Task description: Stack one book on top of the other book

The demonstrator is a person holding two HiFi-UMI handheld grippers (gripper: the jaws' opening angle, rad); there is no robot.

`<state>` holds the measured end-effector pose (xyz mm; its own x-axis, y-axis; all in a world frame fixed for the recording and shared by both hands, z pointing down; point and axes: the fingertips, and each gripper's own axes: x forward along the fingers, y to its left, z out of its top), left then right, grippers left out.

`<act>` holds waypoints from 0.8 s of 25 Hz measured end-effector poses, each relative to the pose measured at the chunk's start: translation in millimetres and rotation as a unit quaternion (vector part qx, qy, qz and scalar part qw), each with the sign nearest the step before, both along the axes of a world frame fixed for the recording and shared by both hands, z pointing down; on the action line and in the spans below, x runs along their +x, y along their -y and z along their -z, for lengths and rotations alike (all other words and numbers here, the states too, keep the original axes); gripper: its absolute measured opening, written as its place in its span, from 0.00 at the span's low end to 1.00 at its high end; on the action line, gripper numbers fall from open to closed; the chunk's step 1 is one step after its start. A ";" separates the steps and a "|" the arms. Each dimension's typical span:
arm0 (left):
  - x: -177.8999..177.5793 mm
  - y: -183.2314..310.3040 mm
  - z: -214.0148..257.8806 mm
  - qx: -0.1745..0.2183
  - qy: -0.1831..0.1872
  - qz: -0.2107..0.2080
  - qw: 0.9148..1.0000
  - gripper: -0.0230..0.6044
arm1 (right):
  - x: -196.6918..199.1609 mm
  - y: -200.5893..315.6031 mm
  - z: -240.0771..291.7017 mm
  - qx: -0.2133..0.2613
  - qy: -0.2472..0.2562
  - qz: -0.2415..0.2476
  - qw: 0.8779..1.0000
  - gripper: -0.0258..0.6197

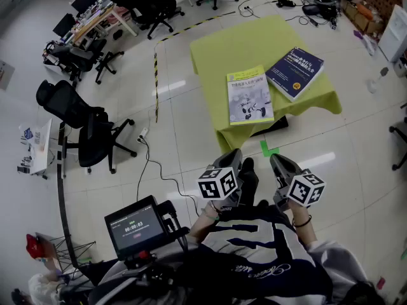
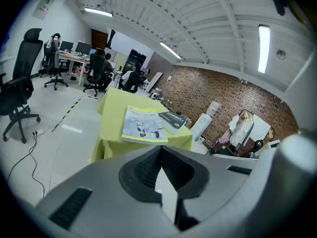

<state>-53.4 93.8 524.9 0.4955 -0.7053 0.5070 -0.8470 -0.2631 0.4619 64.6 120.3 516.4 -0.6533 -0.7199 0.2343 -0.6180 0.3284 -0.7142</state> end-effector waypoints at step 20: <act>-60.1 201.8 -86.9 -0.118 0.020 -0.032 0.992 0.17 | 3.5 187.4 -110.4 -0.148 -0.015 -0.060 0.987 0.40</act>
<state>-113.5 -108.1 611.8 0.5116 -0.5331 0.6739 -0.8509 -0.2058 0.4833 68.1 -67.1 626.9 -0.5564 -0.6889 0.4646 -0.6624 0.0302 -0.7485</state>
